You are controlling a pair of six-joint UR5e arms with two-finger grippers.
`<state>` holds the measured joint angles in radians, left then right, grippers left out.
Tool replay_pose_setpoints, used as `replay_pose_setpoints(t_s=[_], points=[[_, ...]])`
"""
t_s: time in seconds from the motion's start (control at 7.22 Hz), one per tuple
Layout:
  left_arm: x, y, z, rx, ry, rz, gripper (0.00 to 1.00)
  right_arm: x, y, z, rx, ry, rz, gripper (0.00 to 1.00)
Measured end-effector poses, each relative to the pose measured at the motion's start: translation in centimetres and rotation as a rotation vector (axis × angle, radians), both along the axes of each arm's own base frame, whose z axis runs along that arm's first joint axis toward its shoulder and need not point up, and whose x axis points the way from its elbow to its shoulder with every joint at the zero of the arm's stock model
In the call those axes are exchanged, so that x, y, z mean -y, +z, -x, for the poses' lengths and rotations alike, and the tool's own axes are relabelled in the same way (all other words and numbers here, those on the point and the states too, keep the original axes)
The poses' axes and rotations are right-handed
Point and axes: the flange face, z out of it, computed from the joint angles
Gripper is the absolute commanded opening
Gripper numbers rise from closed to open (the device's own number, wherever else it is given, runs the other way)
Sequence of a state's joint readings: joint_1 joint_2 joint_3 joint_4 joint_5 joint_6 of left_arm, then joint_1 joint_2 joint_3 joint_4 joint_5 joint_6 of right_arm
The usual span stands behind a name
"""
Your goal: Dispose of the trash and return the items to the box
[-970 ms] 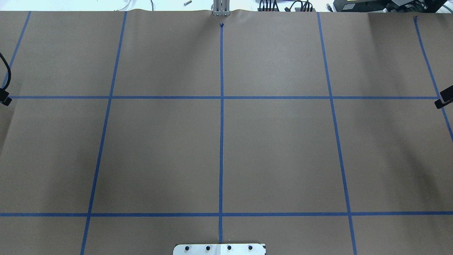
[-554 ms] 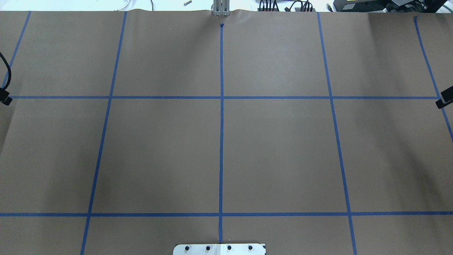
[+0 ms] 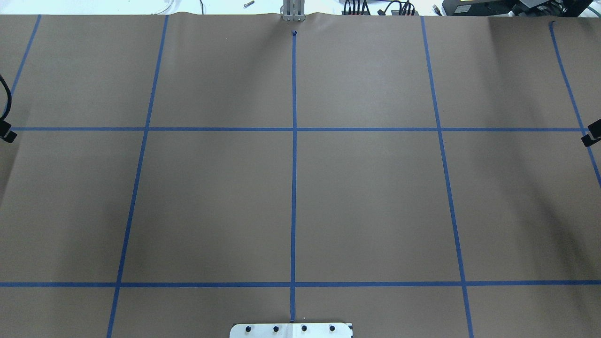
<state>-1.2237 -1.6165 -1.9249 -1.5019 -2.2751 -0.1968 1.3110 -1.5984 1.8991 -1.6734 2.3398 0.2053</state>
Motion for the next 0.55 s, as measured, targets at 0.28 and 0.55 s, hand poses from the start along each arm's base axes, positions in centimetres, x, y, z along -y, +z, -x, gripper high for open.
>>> replay_pose_setpoints(t_s=[0.28, 0.55], points=[[-0.1, 1.8, 2.9, 0.003, -0.049, 0.033, 0.98, -0.3, 0.6, -0.9, 0.003, 0.016, 0.015, 1.00], [-1.3, 3.9, 4.1, 0.019, -0.067, 0.067, 0.98, -0.8, 1.4, -2.9, 0.001, 0.044, 0.023, 1.00]])
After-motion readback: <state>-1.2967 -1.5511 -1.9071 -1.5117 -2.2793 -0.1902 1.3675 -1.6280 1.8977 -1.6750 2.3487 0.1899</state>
